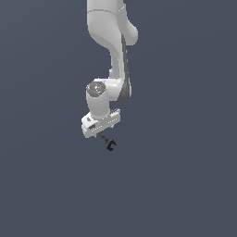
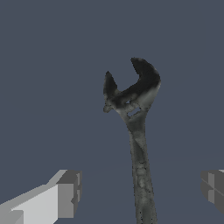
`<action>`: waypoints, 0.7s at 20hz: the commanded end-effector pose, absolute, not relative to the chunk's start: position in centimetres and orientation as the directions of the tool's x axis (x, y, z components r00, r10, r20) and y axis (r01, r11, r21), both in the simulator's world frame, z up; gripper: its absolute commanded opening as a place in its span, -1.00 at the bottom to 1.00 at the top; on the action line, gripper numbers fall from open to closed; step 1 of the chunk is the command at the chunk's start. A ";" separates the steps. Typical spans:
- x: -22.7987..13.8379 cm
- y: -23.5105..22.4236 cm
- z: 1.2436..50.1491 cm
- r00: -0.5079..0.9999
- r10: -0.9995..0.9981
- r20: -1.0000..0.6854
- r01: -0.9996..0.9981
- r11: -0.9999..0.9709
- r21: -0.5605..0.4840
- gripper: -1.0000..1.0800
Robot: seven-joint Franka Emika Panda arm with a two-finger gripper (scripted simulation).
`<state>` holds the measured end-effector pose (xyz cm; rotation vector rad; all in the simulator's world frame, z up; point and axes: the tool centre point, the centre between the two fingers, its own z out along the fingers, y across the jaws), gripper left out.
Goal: Pick up the object and move it to a goal position.
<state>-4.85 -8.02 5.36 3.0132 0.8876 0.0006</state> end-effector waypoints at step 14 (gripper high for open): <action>-4.9 -8.0 0.8 0.838 0.546 0.000 0.546 -0.838 0.000 -1.00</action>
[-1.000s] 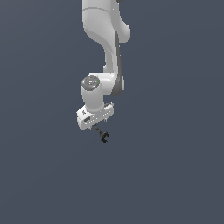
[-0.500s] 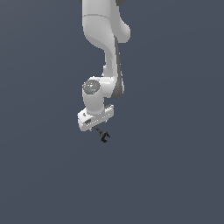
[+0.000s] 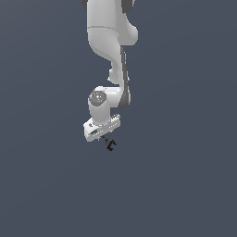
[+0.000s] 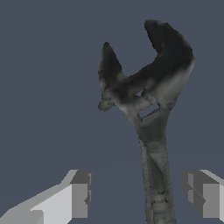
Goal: Pick up the object and move it to a goal position.
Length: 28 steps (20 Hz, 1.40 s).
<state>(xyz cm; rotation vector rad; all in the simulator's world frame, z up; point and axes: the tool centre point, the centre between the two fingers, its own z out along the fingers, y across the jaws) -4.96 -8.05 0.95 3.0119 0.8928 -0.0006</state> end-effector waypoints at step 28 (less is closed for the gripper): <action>-6.7 -7.7 8.2 0.836 0.549 0.002 0.549 -0.836 0.000 -1.00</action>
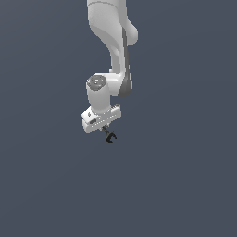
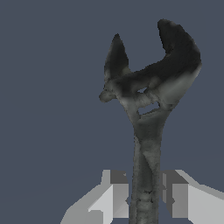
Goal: Pick up the object and move it to a goal position.
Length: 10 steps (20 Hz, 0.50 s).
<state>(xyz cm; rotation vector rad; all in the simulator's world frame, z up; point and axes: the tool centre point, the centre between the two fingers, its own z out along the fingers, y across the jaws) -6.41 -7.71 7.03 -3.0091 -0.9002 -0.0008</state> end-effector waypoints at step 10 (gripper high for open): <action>-8.9 -7.7 17.5 0.836 0.548 0.001 0.548 -0.836 0.000 -1.00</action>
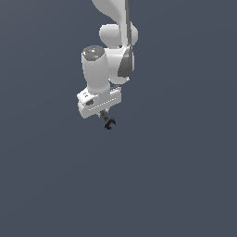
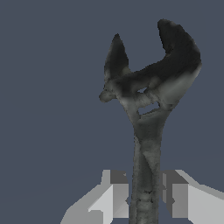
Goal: Pick up the object and move it to a goal position.
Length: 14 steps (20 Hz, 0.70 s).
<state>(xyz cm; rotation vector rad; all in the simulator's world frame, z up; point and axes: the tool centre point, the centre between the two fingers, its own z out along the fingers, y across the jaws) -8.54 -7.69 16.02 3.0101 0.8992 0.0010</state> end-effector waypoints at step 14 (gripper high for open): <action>-12.1 -7.6 32.0 0.837 0.547 0.001 0.547 -0.837 -0.001 -1.00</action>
